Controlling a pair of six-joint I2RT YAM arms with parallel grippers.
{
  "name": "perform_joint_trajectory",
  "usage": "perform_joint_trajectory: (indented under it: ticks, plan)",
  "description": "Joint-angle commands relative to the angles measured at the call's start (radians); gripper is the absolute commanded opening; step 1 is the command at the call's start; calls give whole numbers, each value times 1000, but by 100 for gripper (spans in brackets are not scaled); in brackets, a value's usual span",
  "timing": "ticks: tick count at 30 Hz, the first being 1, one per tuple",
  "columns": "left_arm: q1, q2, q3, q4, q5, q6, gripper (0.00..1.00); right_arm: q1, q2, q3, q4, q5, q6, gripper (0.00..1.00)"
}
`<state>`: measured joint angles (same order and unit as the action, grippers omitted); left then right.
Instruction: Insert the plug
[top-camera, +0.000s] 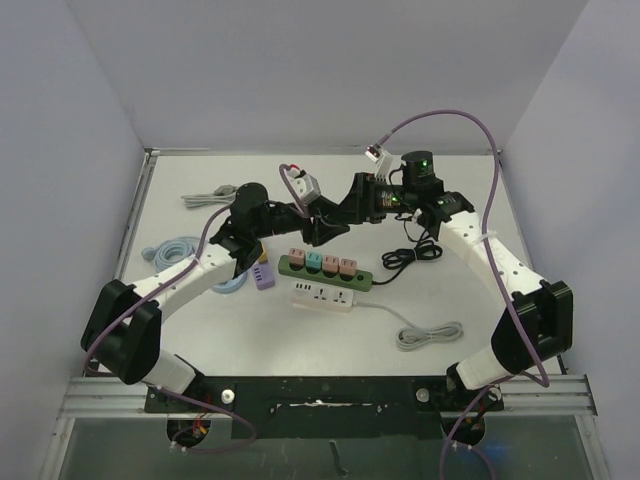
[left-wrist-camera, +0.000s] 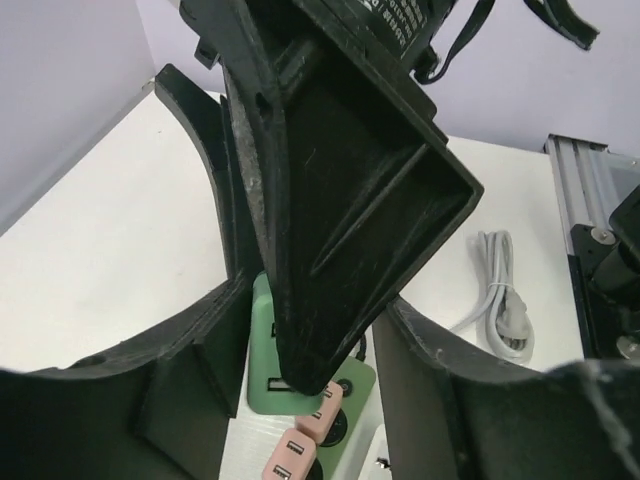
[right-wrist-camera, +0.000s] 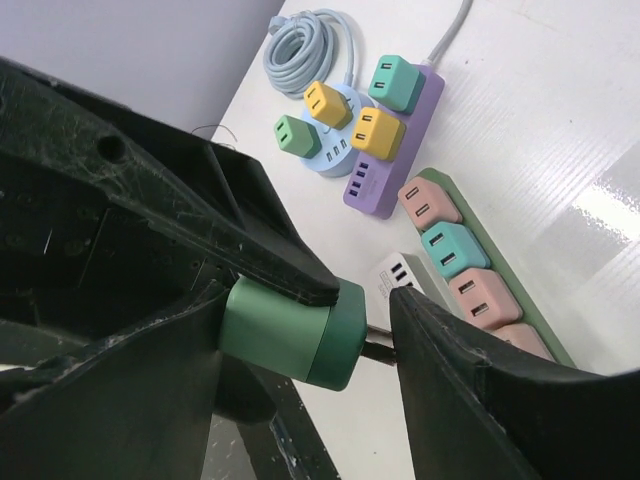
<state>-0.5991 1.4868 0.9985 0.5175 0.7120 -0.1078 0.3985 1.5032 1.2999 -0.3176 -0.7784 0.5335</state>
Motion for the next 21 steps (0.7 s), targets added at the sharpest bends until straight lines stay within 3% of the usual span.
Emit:
perform_joint_trajectory:
  ticks: [1, 3, 8, 11, 17, 21]
  plan:
    - [-5, 5, 67, -47, 3, 105, 40, -10, -16, 40, -23, -65, -32, 57]
    - [-11, 10, 86, -124, 19, 153, 31, -18, -17, 44, -29, -86, -33, 58]
    - [-20, 13, 133, -310, 21, 276, 23, -32, -14, 59, -42, -155, -12, 60]
    - [-21, 9, 142, -352, 9, 307, 12, -35, -17, 65, -44, -169, 1, 62]
    - [-21, -52, 82, -442, -14, 317, 12, -107, -74, 22, -122, -20, -38, 78]
    - [-33, -101, 42, -578, 12, 365, 12, -183, -179, -98, -55, 88, 13, 80]
